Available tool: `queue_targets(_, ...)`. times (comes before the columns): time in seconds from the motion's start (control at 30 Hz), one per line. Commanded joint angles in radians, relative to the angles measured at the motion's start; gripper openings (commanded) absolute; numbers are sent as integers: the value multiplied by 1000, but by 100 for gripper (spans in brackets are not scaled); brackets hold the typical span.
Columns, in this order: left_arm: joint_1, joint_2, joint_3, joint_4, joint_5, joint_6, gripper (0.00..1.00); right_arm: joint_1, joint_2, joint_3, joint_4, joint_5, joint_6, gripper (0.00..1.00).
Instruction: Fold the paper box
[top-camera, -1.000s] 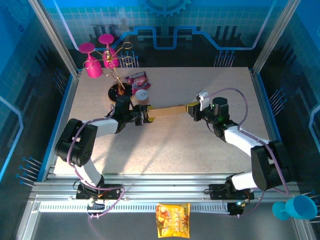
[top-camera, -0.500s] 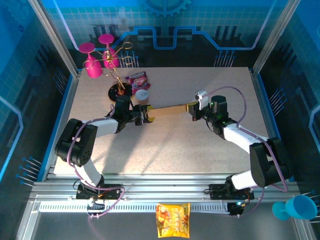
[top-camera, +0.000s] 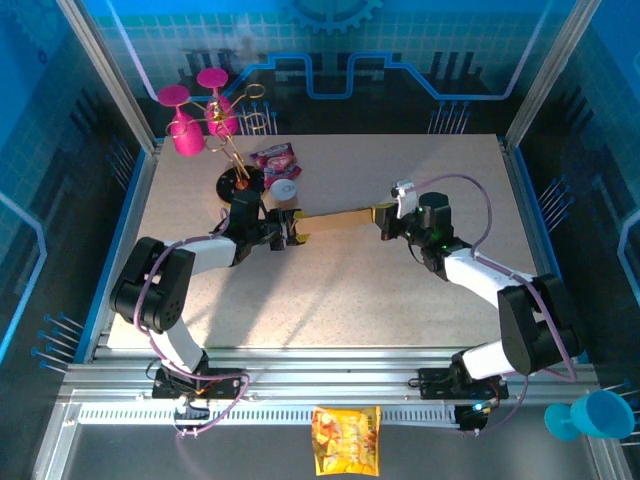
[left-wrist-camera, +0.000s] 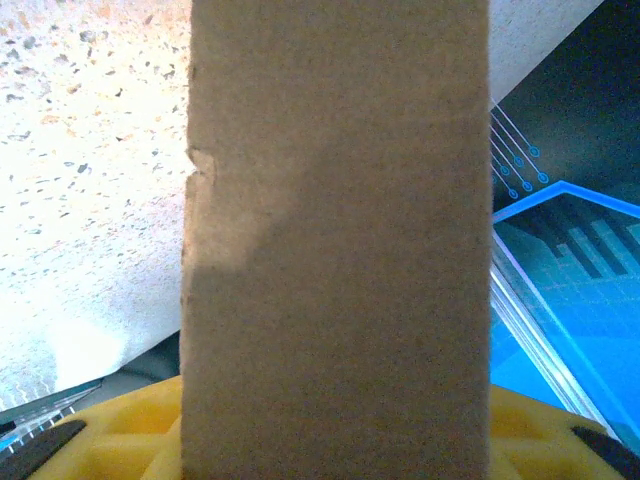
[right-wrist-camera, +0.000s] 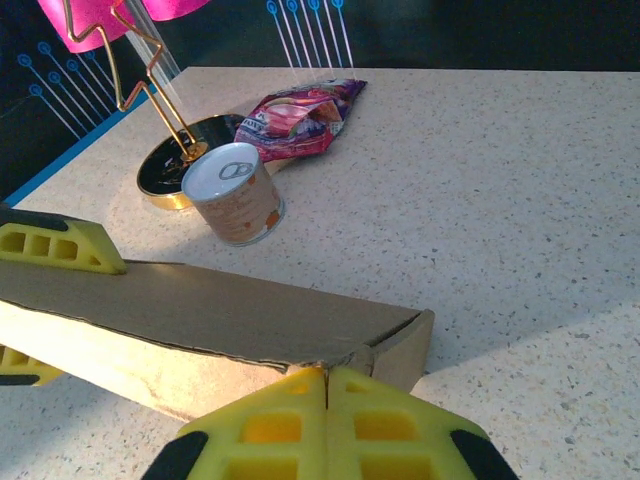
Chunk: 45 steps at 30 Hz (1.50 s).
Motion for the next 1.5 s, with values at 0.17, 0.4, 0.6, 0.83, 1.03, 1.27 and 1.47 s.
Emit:
queue_targets(0.17, -15, -3, 35, 34, 7, -585, 11, 52, 28, -65, 125, -3, 19, 0)
queue_targets(0.4, -18, 6, 37, 61, 13, -596, 10, 64, 109, -105, 314, 5, 28, 0)
queue_targets(0.6, -18, 15, 24, 112, 21, -615, 10, 83, 174, -113, 382, 33, -4, 0)
queue_targets(0.83, -23, 24, 29, 149, 33, -619, 10, 109, 235, -135, 443, 101, -52, 0)
queue_targets(1.03, -50, -18, 23, 169, 22, -623, 23, 114, 121, -139, 375, 176, -62, 0)
queue_targets(1.27, -162, -65, -51, 286, -42, -686, 32, 117, -182, -170, 23, 236, -74, 0)
queue_targets(1.47, -244, -116, -132, 302, -112, -701, 52, 124, -354, -239, -141, 293, -75, 0)
